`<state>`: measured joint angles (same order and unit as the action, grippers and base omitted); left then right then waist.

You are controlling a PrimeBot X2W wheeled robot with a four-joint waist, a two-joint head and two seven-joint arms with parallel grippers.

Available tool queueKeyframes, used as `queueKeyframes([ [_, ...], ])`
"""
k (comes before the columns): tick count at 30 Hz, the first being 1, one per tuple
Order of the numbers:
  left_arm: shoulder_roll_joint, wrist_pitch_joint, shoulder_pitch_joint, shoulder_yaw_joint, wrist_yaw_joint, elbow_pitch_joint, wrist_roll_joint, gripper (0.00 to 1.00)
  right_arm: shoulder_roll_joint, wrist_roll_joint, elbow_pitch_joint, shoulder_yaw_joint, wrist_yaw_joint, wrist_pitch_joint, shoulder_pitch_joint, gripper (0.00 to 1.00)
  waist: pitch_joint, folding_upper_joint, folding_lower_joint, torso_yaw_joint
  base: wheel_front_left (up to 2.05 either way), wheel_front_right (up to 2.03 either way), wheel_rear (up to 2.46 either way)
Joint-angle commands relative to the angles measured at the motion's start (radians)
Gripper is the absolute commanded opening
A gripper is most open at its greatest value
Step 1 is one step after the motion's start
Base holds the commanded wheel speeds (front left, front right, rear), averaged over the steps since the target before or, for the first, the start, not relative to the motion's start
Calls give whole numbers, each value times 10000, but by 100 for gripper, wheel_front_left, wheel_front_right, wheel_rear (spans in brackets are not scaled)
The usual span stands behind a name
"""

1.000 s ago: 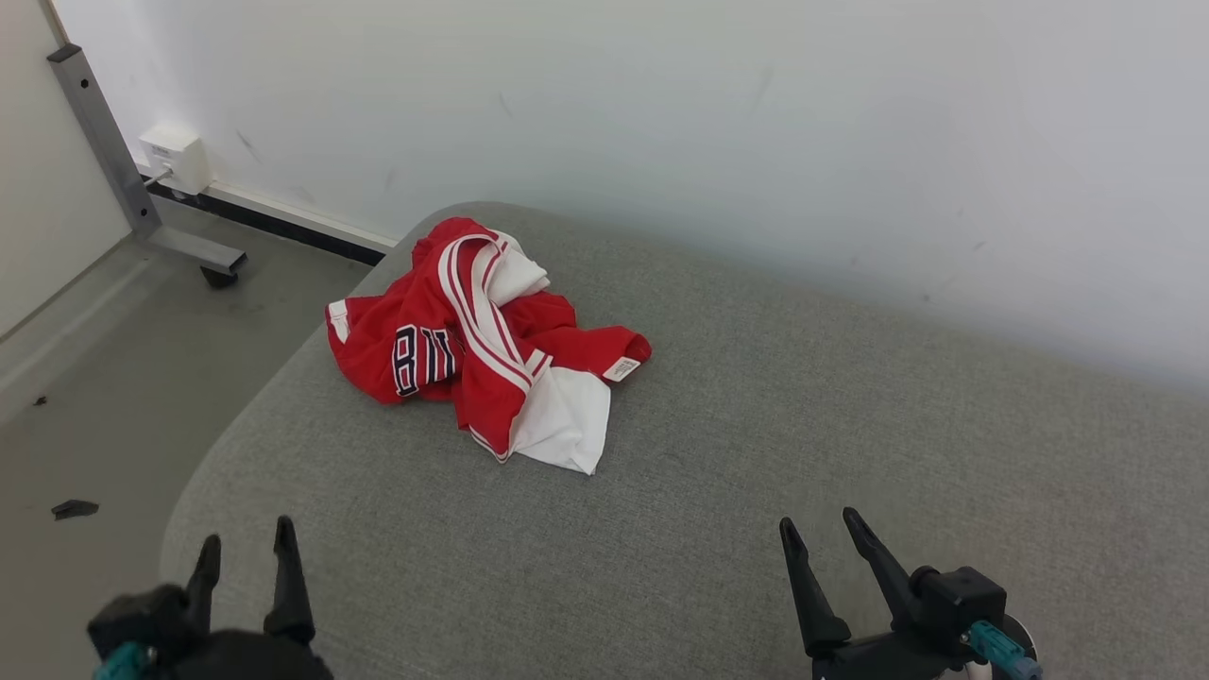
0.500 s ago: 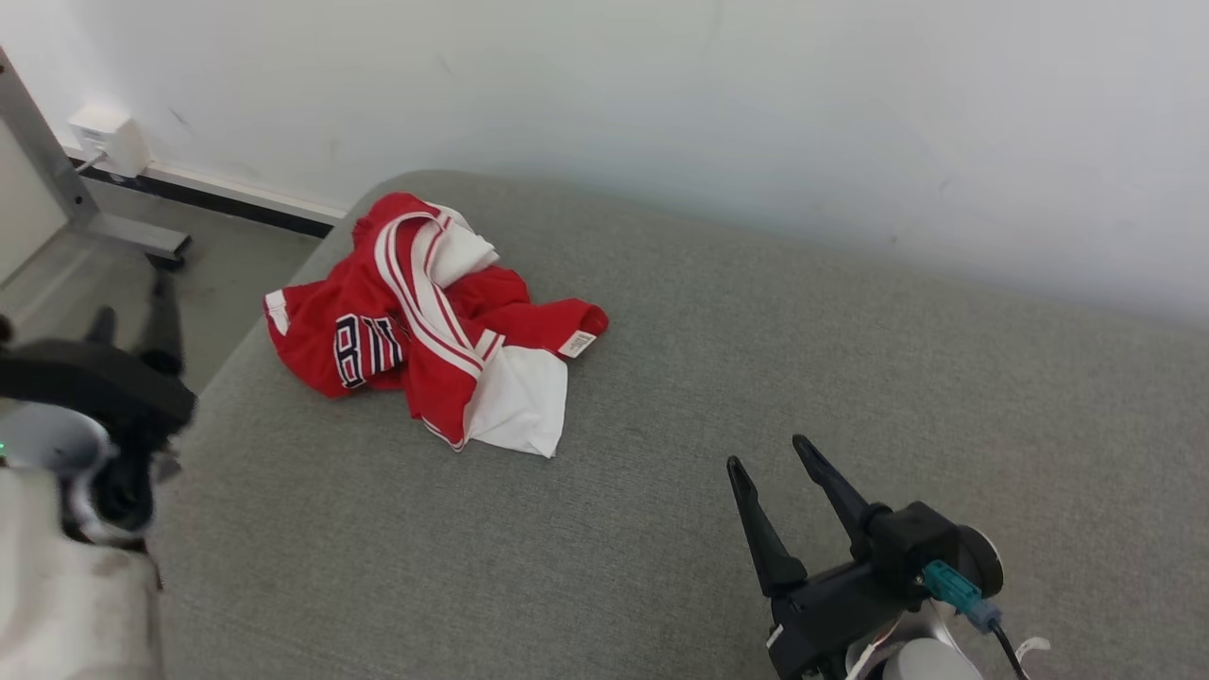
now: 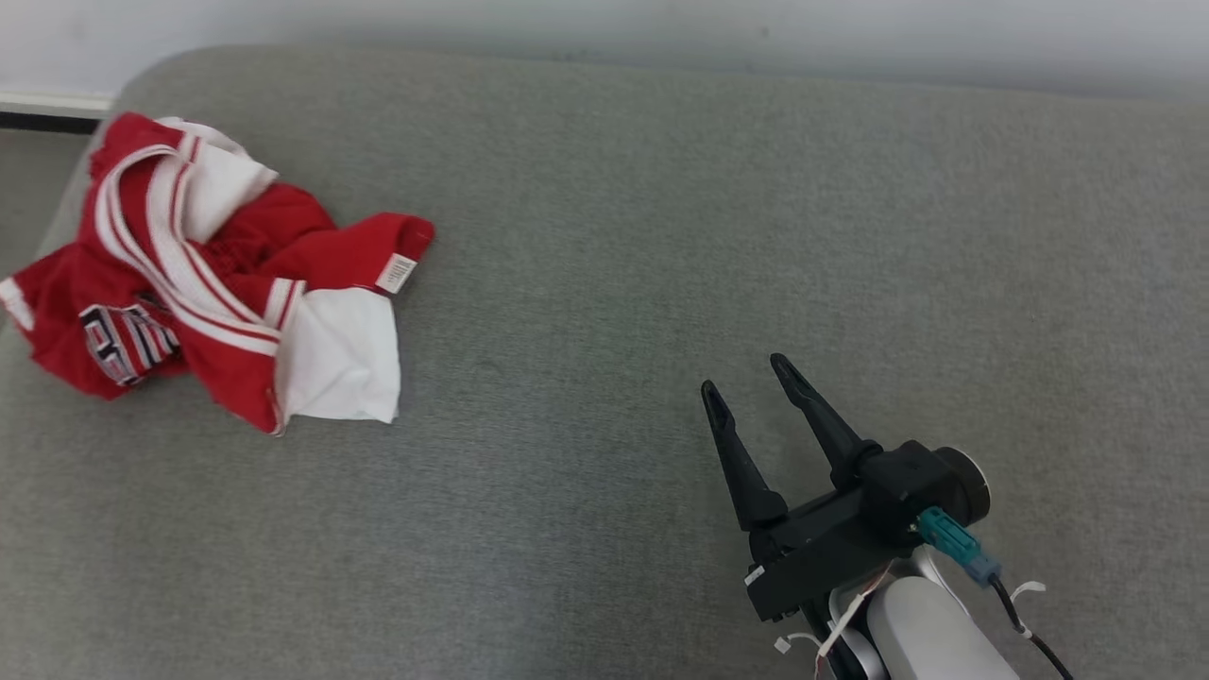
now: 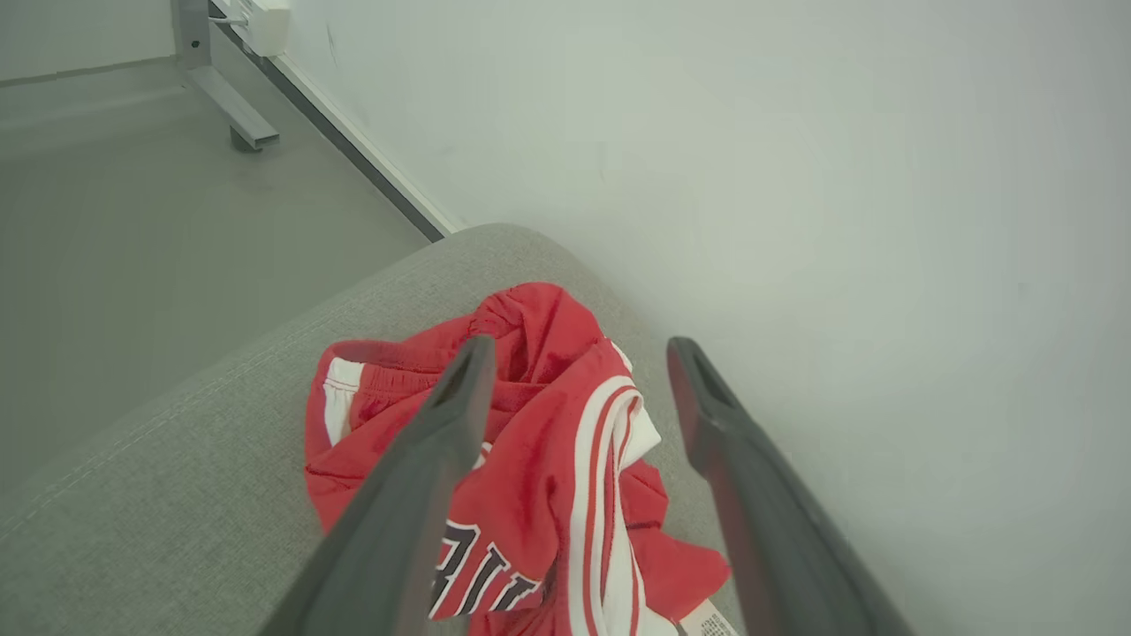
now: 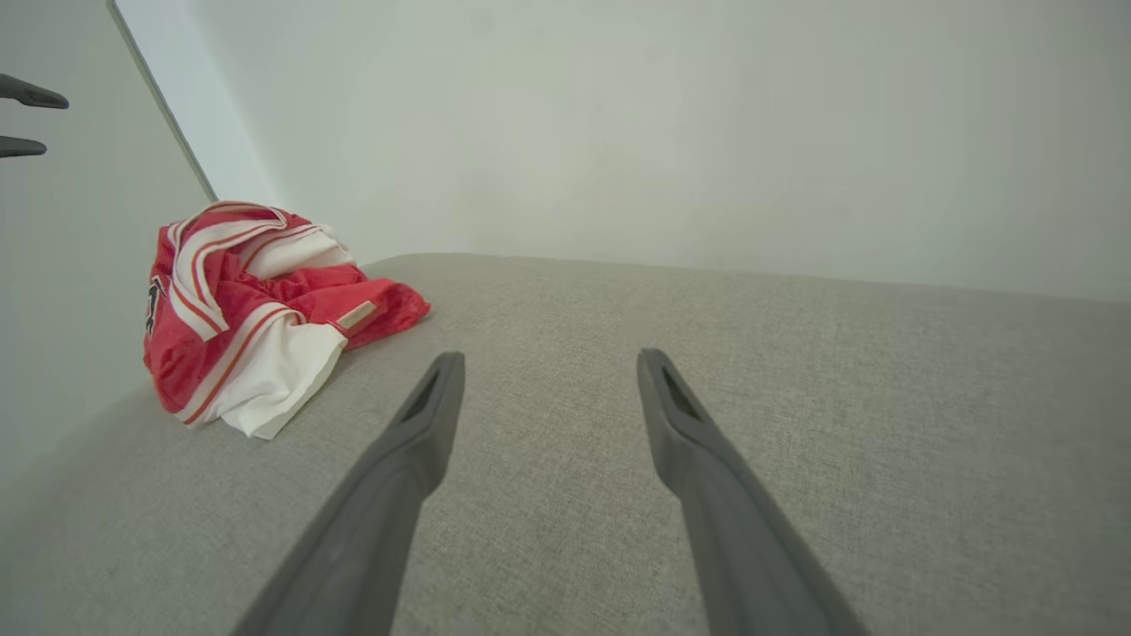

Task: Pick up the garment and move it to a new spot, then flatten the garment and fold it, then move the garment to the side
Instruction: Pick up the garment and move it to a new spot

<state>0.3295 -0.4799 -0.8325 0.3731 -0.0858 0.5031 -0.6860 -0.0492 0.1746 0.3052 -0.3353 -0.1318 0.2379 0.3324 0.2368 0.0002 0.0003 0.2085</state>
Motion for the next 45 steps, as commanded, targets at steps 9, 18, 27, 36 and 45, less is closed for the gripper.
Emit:
queueKeyframes([
  [9, 978, -1051, 759, -600, -545, -743, 1005, 100, -19, 70, -8, -27, 21, 179, 311, 100, 2031, -2, -3, -1974, 0, 0, 0],
  [18, 1520, -914, 1439, -1119, -840, -725, 1946, 91, -20, 97, 90, 74, 21, 242, 312, 100, 2121, -2, -3, -2164, 0, 0, 0],
  [27, 1682, -59, 1044, -1447, 3, -668, 1929, 0, -19, 349, 431, -36, 21, 272, 175, 100, 1036, -2, -3, -1926, 0, 0, 0],
  [36, 1692, 89, -127, -2314, 830, -1088, 2058, 0, -19, 1021, 814, -272, 21, 264, -319, 100, -937, -2, -3, -2034, 0, 0, 0],
  [45, 659, -493, -935, -3495, 1111, -2010, 1953, 0, -22, 1592, 923, -572, 21, 265, -803, 100, -2352, -2, -3, -3267, 0, 0, 0],
])
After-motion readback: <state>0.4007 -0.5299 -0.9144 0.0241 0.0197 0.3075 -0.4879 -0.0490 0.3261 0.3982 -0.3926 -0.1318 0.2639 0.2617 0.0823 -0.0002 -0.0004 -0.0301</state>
